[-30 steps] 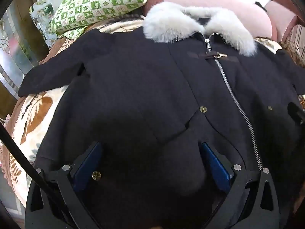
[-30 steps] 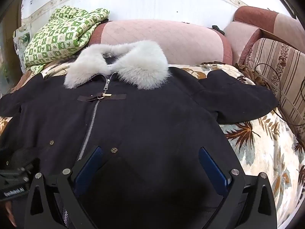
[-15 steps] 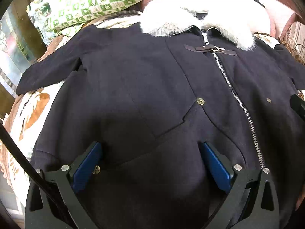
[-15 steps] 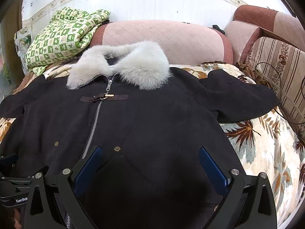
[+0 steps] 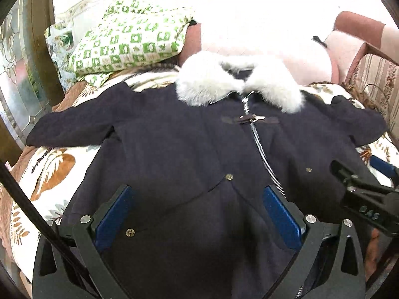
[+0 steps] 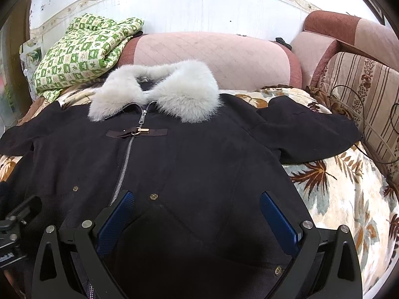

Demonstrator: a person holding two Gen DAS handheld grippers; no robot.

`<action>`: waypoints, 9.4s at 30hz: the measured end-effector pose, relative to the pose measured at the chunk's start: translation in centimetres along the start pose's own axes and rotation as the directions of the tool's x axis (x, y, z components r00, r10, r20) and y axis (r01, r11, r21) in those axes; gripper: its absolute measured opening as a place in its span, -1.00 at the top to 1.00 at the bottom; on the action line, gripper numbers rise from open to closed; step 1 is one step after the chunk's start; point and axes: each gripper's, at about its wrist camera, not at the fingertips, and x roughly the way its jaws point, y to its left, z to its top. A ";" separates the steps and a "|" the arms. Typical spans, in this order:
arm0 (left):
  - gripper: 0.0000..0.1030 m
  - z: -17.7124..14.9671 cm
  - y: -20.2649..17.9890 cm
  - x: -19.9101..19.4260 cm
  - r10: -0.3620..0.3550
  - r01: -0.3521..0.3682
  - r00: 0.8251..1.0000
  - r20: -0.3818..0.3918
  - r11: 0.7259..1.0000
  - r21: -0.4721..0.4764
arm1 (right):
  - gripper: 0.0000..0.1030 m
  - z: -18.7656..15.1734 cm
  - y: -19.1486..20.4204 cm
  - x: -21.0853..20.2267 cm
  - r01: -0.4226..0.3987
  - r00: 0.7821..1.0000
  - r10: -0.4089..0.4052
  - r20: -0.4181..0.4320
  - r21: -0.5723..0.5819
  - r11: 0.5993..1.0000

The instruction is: Fold large clothes

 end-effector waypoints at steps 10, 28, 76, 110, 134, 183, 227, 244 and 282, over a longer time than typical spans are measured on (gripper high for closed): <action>-1.00 -0.1 0.1 -0.7 0.034 -0.034 0.999 0.015 0.999 -0.002 | -0.98 -0.1 0.1 0.2 -0.001 1.000 0.001 -0.006 -0.006 1.000; -1.00 0.3 0.6 -2.6 0.075 -0.068 0.989 0.129 0.996 -0.053 | -0.98 -0.3 0.5 0.3 -0.004 1.000 0.004 -0.013 -0.014 1.000; -1.00 0.7 5.2 0.5 0.092 -0.093 0.996 -0.008 0.988 -0.125 | -0.98 -0.8 1.3 0.6 -0.033 0.999 0.032 -0.038 -0.018 0.999; -0.61 3.4 51.5 13.1 0.103 -0.174 0.985 -0.141 0.518 -0.838 | -0.98 -2.1 2.4 4.3 -0.029 0.988 0.018 -0.152 -0.067 0.997; 0.82 22.3 14.8 2.7 -0.259 0.265 0.963 0.071 0.873 -0.410 | -0.96 2.1 -1.5 -3.5 -0.036 0.986 0.031 0.161 0.031 0.999; -0.42 4.8 16.9 2.5 0.018 -0.040 0.998 -0.066 0.936 -0.351 | 0.87 13.8 7.2 13.1 -0.487 0.812 0.558 -0.173 0.325 0.810; -0.43 2.9 9.7 6.6 0.064 -0.081 0.991 -0.114 0.985 -0.153 | -0.54 4.9 -43.0 16.3 0.162 0.986 -0.051 -0.158 0.836 0.524; -0.43 4.2 13.0 2.7 0.120 -0.124 0.992 -0.031 0.966 -0.227 | 0.96 23.6 -14.9 3.7 -0.074 0.995 0.063 0.074 0.161 0.984; -0.43 3.2 12.7 8.1 0.150 -0.179 0.976 -0.155 0.964 -0.196 | 0.56 8.5 -40.2 18.2 0.201 0.975 -0.072 -0.208 0.704 0.681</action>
